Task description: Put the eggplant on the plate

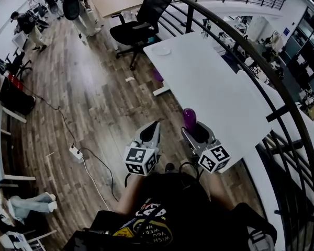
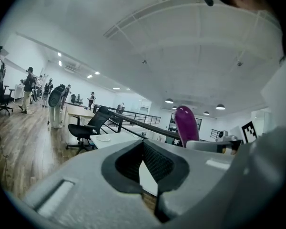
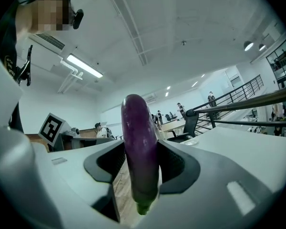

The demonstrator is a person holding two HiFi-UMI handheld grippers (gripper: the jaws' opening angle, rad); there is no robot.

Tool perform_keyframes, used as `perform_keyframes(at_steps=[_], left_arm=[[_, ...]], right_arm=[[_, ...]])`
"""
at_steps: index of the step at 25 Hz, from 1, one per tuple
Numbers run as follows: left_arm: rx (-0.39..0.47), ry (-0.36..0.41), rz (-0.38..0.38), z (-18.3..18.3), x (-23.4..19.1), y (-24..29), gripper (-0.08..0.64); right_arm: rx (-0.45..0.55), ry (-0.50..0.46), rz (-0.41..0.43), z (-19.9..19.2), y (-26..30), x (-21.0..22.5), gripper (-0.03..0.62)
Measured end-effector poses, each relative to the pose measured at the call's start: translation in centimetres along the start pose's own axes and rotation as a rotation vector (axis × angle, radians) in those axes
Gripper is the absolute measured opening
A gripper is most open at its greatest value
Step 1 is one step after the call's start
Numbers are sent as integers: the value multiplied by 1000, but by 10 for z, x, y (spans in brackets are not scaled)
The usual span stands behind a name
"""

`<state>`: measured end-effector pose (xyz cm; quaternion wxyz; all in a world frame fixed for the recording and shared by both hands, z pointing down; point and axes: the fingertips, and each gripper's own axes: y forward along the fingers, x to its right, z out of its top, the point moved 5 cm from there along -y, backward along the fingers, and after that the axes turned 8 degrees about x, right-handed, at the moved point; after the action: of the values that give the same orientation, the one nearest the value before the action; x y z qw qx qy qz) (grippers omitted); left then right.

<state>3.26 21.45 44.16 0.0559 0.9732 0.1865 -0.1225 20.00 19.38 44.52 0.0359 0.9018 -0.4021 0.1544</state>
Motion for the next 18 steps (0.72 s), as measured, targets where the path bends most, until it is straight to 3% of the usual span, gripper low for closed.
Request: perform_keyframes(at_steps=[8,18], left_arm=[[-42,-29,11,-3,-25,50,5],[-32,-20,-14,27,-110,113,5]], right_arm=[[-33,31,22,-1,50,33,212],[-35,5,4,4,153,60,212]])
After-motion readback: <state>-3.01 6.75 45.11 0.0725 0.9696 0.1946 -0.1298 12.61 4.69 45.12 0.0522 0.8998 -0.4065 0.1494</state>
